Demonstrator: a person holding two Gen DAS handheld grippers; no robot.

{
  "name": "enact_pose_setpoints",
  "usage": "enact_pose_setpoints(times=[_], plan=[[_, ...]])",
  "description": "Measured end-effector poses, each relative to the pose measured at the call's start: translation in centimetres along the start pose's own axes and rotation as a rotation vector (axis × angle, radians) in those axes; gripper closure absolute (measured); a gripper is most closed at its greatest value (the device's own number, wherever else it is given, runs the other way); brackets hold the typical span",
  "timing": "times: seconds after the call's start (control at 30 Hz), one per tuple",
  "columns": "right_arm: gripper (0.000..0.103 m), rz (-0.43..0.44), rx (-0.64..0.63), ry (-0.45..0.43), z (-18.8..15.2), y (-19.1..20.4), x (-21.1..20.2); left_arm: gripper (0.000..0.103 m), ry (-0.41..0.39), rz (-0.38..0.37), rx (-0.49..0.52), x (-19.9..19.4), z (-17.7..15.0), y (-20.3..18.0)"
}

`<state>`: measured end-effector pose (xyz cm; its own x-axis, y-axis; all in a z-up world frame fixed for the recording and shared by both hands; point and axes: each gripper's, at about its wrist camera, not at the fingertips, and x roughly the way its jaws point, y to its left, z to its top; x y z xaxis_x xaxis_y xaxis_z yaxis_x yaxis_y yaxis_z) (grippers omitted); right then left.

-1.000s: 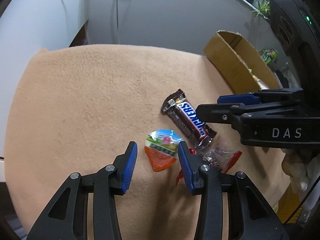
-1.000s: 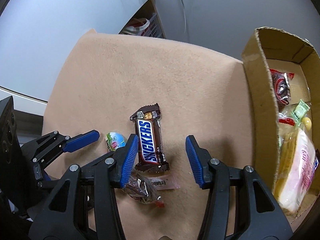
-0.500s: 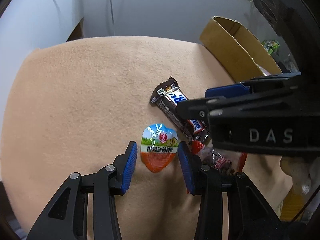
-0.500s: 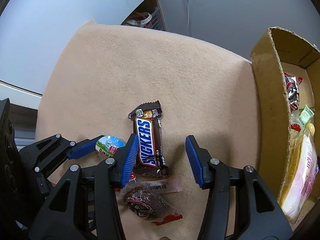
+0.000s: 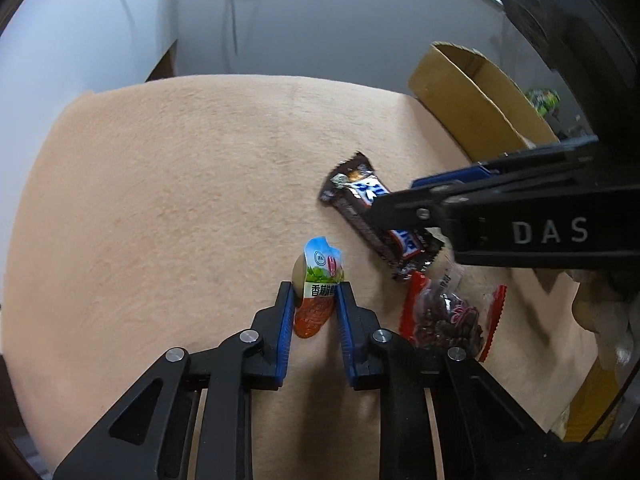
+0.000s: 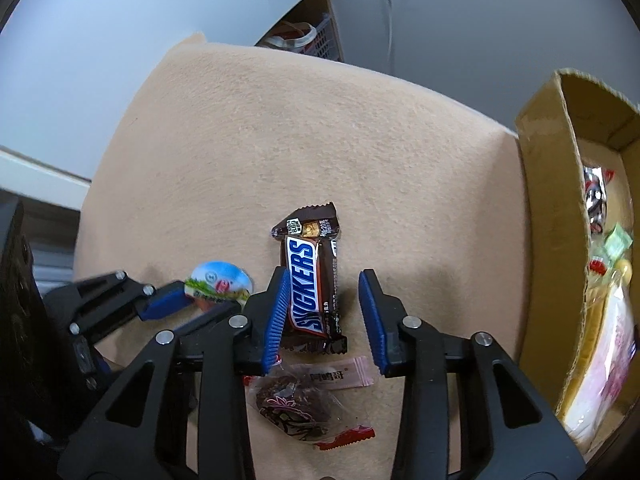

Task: Organize snacks
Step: 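Grasp the egg-shaped snack with the left tool while the right tool grasps the Snickers bar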

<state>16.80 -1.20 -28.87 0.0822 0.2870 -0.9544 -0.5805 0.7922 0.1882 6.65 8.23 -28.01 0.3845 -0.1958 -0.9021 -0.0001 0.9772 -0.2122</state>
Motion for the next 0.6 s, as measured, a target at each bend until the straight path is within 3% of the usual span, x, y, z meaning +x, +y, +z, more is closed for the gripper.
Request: enact_pose_setpoints(times=[0.1,0.23,0.6], plan=[[0.065,-0.017,-0.024,0.022,-0.1,0.9,0.8,0.084,-0.002,0.0,-0.014,-0.1,0.0,0.4],[0.073,-0.058,-0.038,0.015,-0.4,1.2,1.3,0.084,-0.002,0.003,-0.009,-0.2,-0.2,0.4],[0.073,-0.035,0.005,-0.03,-1.7,-0.7,-1.3,0.084,-0.025,-0.029,-0.042,-1.4,-0.1,0.7]])
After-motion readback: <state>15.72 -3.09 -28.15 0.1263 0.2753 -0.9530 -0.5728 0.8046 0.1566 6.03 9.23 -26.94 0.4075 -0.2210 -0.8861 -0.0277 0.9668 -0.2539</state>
